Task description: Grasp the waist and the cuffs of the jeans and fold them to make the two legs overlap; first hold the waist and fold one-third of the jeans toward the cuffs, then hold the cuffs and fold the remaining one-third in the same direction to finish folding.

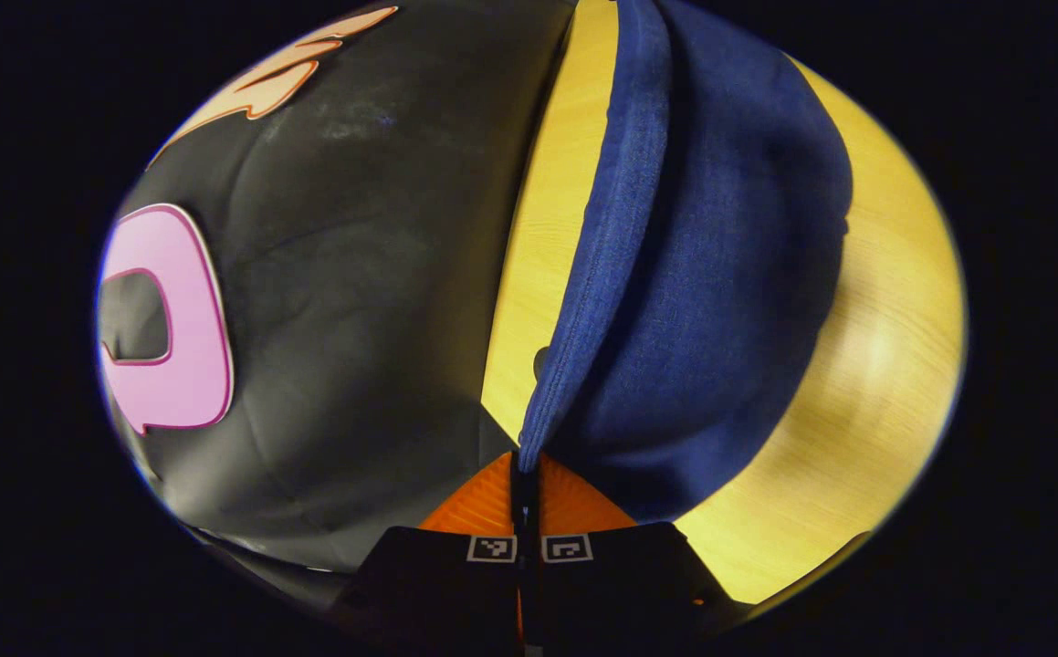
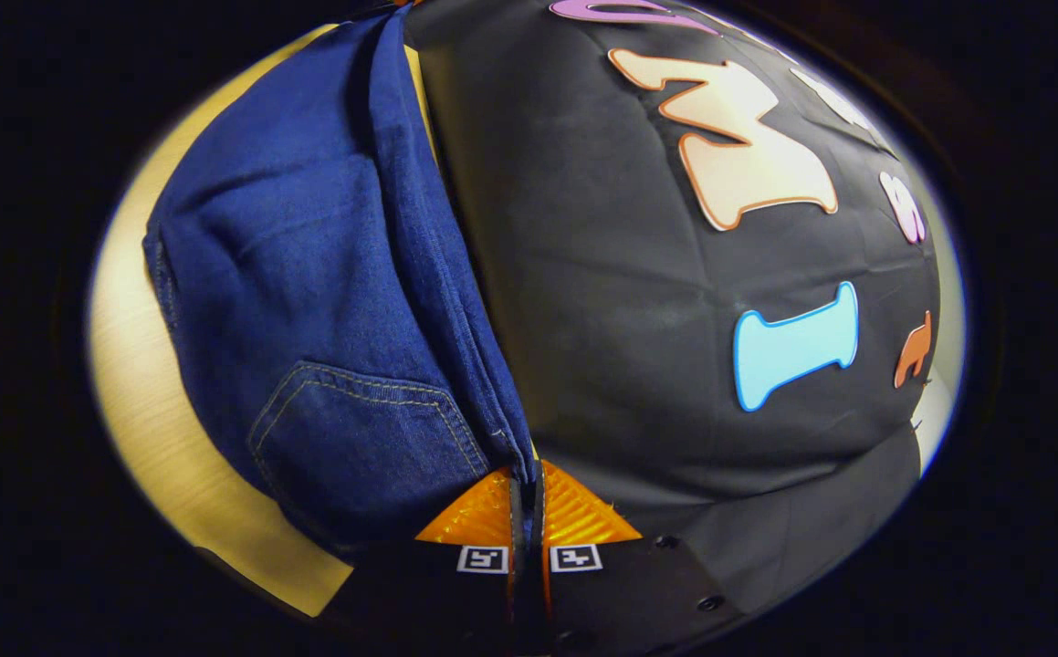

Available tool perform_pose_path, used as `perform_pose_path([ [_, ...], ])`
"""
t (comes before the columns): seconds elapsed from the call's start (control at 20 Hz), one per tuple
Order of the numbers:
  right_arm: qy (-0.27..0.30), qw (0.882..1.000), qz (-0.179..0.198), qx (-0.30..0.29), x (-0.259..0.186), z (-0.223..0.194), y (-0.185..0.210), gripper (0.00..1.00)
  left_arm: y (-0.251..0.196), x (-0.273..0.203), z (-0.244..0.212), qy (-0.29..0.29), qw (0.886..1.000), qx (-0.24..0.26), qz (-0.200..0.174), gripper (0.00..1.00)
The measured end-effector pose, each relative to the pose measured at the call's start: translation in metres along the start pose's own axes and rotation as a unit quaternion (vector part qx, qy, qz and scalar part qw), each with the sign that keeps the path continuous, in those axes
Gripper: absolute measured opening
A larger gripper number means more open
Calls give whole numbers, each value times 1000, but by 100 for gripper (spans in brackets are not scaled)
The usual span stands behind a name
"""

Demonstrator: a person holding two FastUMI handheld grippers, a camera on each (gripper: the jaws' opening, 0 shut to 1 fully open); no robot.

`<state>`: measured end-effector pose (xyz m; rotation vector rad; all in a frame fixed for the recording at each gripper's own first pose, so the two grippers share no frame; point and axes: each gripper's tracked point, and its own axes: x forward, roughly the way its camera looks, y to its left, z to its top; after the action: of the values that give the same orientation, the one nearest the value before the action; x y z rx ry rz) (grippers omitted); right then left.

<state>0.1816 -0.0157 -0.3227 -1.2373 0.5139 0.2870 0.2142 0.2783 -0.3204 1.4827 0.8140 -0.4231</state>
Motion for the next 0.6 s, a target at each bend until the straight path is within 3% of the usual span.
perform_pose_path([
  [0.1, 12, 1000, 2, 24, 15, -4, 5, 4, -14, 25, 10, -10, 1000, -9, -28, 0],
  [0.2, 34, 997, -27, 60, 20, -11, -13, 44, -34, 38, 6, -2, 998, -40, -56, 0],
  [0.3, 40, 992, -51, 112, 20, -9, -31, 87, -47, 43, 11, -5, 994, -91, -67, 47],
  [0.4, 40, 986, -72, 144, 6, -11, -51, 100, -49, 34, 13, -6, 988, -141, -58, 93],
  [0.6, 33, 968, -76, 236, -21, -10, -61, 99, -39, 26, 15, -30, 969, -245, -25, 94],
])
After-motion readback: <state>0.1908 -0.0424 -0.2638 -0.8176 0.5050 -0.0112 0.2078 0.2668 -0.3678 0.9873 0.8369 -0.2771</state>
